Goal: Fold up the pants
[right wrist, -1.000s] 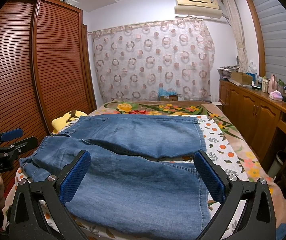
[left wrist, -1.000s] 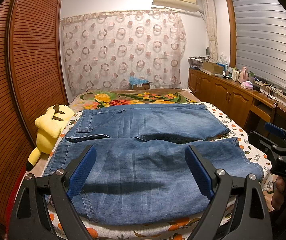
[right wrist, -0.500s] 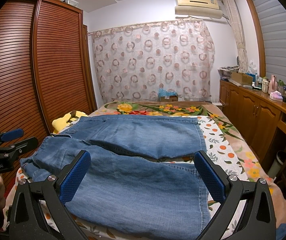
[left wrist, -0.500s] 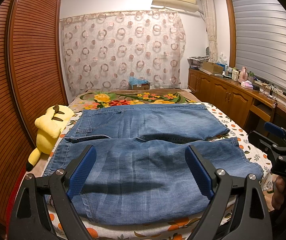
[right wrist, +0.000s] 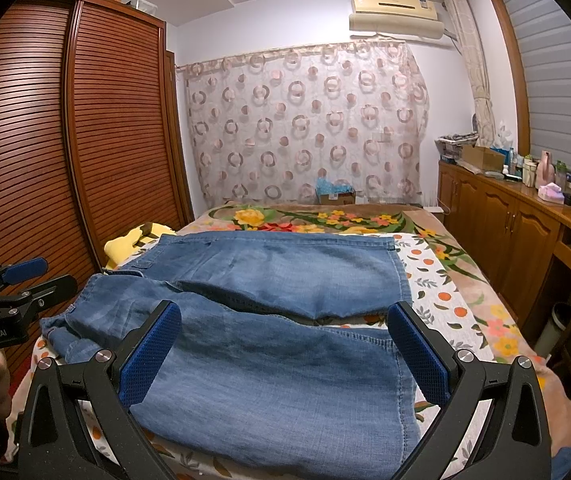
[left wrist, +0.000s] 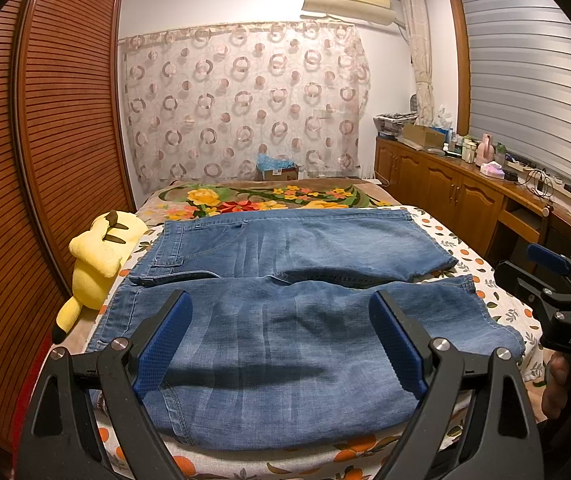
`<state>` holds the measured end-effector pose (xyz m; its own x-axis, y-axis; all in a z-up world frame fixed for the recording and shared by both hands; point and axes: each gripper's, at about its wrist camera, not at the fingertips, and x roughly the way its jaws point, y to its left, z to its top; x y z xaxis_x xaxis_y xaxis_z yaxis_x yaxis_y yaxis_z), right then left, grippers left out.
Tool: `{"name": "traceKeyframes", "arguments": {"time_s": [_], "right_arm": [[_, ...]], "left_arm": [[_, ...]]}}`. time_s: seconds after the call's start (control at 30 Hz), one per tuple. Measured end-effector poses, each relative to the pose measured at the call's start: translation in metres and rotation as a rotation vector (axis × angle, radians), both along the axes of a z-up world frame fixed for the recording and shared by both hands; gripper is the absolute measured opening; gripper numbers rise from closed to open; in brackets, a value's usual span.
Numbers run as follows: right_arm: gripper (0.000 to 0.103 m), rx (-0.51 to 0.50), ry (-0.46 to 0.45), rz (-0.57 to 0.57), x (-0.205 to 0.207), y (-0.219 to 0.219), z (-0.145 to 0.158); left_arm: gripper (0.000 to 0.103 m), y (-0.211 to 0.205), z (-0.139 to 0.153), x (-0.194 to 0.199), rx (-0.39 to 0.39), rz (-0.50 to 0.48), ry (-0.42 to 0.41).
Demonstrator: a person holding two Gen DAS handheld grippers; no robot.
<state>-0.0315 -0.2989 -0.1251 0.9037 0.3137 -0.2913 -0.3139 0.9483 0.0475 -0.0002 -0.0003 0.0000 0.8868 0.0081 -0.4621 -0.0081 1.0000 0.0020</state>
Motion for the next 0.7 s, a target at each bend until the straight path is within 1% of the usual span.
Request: {"name": "traceKeyframes", "arguments": {"time_s": [0.7], "right_arm": [[0.103,0.001,0.000,0.001,0.0005,0.0007,0.0010]], "left_arm": [[0.091,-0.0001,0.0000,-0.0001,0.002,0.000,-0.001]]}}
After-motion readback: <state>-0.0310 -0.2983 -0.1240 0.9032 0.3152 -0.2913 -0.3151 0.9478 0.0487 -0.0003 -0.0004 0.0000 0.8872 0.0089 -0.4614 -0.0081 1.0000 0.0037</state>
